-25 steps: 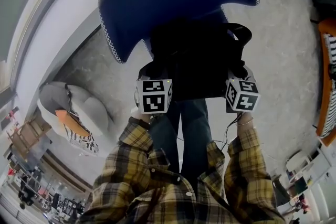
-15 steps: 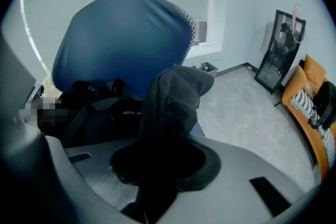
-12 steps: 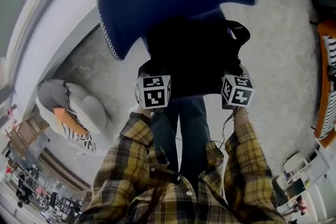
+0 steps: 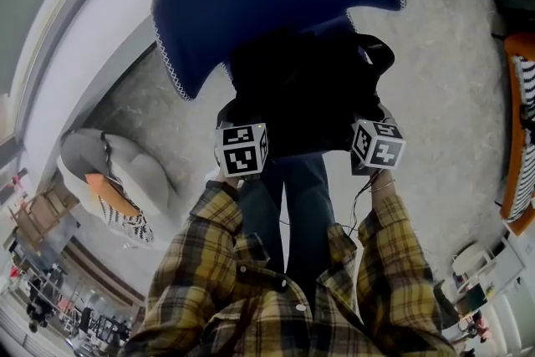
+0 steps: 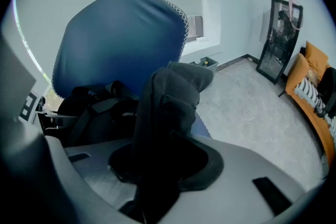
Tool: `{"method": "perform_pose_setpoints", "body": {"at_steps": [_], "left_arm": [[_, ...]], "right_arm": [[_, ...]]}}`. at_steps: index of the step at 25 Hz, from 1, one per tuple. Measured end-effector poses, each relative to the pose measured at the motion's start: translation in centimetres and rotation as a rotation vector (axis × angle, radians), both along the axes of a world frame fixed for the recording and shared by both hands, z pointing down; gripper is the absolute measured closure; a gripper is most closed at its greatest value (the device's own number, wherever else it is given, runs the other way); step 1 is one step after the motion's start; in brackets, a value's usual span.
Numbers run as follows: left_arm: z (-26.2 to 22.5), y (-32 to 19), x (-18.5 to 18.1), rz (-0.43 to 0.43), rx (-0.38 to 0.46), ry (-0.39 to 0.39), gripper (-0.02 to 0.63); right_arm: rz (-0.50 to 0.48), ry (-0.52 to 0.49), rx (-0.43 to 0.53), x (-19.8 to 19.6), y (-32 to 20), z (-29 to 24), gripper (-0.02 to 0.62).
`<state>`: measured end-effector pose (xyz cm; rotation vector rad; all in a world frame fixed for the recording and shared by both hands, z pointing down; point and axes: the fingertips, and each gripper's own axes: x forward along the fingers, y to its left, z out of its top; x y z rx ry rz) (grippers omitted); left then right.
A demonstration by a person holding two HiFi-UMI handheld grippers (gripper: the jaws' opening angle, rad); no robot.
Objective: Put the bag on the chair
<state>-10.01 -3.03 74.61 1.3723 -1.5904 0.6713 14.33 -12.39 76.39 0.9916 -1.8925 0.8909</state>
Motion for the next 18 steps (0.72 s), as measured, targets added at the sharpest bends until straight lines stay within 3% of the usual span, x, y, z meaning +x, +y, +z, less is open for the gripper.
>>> {"method": "perform_pose_setpoints", "body": {"at_steps": [3,12,18], "left_arm": [[0.6,0.5,-0.7,-0.03,-0.003,0.008,0.535],[-0.2,0.6,-1.4,-0.078,-0.009,-0.002,0.388],[-2.6,-0.1,-2.0,-0.078,0.065,-0.004,0.371]], "right_arm": [[-0.004,-0.011,-0.012,-0.5,0.3,0.3,0.447],[0.011,-0.048,-0.01,-0.3,0.0,-1.4,0.397],[-0.015,-0.029,0.034,-0.5,-0.8,-3.6,0.371]]}}
